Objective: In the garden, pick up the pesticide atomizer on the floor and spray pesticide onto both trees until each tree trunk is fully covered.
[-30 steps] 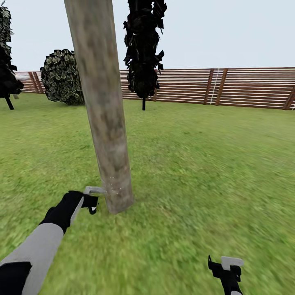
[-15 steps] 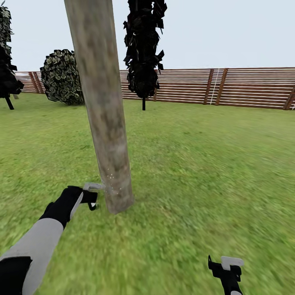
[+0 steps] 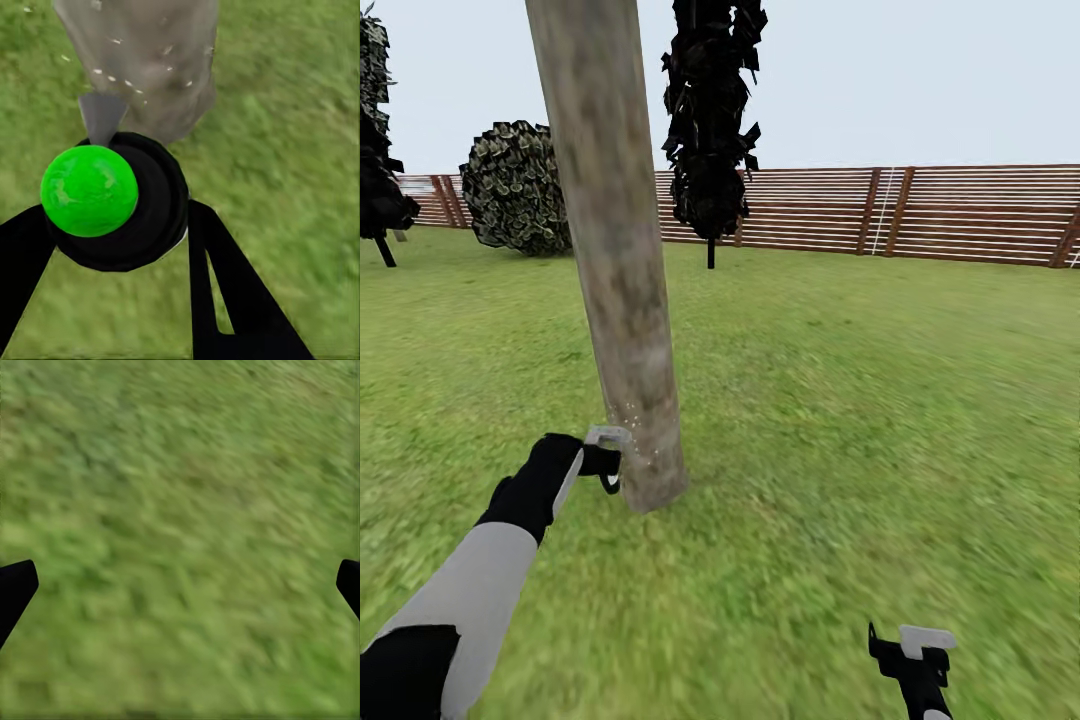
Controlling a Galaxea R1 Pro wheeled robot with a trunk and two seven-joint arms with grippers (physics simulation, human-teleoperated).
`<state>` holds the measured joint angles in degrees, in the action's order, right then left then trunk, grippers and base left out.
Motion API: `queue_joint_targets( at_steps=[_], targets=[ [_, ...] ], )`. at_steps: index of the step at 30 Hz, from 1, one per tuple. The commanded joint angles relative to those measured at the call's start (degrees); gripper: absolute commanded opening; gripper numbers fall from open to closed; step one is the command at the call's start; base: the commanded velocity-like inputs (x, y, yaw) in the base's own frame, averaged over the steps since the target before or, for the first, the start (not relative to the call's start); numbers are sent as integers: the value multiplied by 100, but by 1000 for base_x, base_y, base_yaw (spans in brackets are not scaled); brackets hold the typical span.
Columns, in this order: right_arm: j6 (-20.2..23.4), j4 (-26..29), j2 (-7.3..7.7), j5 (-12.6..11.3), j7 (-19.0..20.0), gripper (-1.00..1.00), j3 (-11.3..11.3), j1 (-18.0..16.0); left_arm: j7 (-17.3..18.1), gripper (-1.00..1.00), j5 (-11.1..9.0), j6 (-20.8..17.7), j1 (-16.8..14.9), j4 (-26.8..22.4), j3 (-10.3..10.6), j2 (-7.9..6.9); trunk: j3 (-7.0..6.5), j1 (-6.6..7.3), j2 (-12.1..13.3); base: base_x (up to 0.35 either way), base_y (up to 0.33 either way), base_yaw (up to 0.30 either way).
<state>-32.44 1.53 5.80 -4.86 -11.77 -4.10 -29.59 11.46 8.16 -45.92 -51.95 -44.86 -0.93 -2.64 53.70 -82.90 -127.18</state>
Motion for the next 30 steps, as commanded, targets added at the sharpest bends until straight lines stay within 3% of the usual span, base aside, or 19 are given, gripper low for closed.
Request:
queue_joint_targets(
  at_steps=[1,5,6,14,30],
  targets=[
    [-17,-3,0,-50,-9,100,-46,-3,55,-100,29,-81,-10,-41,-11,-70,5,1,-2,-1,0,0],
    [-17,-3,0,-50,-9,100,-47,-3,61,-100,-20,-141,-4,-73,-24,-551,5,1,-2,0,0,0],
    [-17,-3,0,-50,-9,100,-47,-3,60,-100,-13,-143,12,-74,-17,-587,5,1,-2,0,0,0],
    [-17,-3,-8,-50,-9,100,-47,-3,57,-100,-23,-146,60,-254,-19,-549,5,1,-2,30,-44,139],
    [-17,-3,0,-50,-18,100,-47,-3,41,-100,-9,-146,71,-278,-21,-553,5,1,-2,70,-254,7]
  ],
)
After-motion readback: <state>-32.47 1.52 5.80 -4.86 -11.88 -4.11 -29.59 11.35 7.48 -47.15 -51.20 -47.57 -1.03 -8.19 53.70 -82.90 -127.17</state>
